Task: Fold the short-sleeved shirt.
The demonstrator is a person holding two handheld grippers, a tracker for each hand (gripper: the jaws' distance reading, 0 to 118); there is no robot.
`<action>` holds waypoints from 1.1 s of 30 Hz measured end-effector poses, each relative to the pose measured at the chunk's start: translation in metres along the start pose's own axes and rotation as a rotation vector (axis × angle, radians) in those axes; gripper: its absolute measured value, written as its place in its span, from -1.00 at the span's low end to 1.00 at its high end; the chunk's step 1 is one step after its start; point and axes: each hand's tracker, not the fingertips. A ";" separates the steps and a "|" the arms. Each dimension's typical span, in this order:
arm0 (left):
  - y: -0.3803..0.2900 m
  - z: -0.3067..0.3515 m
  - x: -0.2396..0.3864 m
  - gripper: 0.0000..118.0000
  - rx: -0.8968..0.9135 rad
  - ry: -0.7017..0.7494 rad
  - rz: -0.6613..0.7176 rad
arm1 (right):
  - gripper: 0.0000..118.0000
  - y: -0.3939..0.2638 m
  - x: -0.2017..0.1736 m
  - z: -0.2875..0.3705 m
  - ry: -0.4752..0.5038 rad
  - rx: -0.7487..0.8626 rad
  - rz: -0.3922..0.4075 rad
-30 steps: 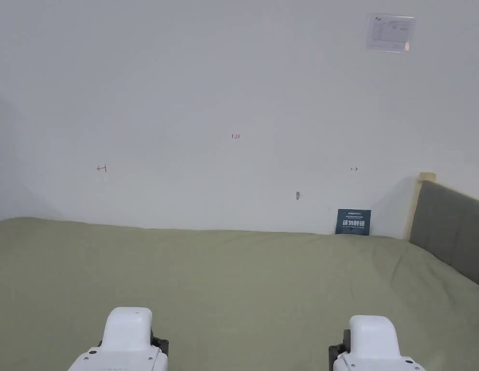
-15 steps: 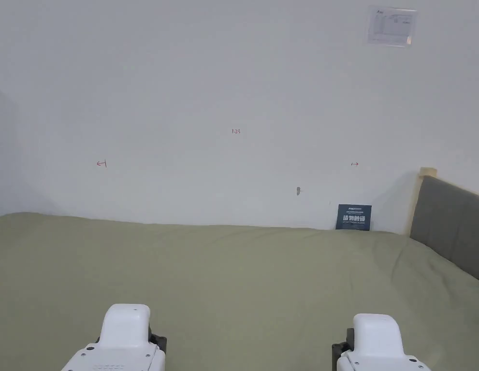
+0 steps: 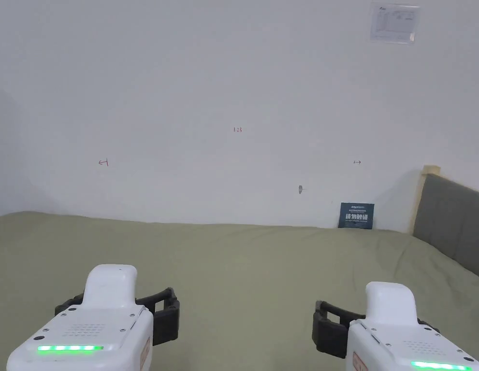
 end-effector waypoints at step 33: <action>-0.013 -0.012 -0.005 0.73 -0.016 0.040 -0.009 | 1.00 -0.004 0.007 -0.014 -0.059 -0.018 -0.002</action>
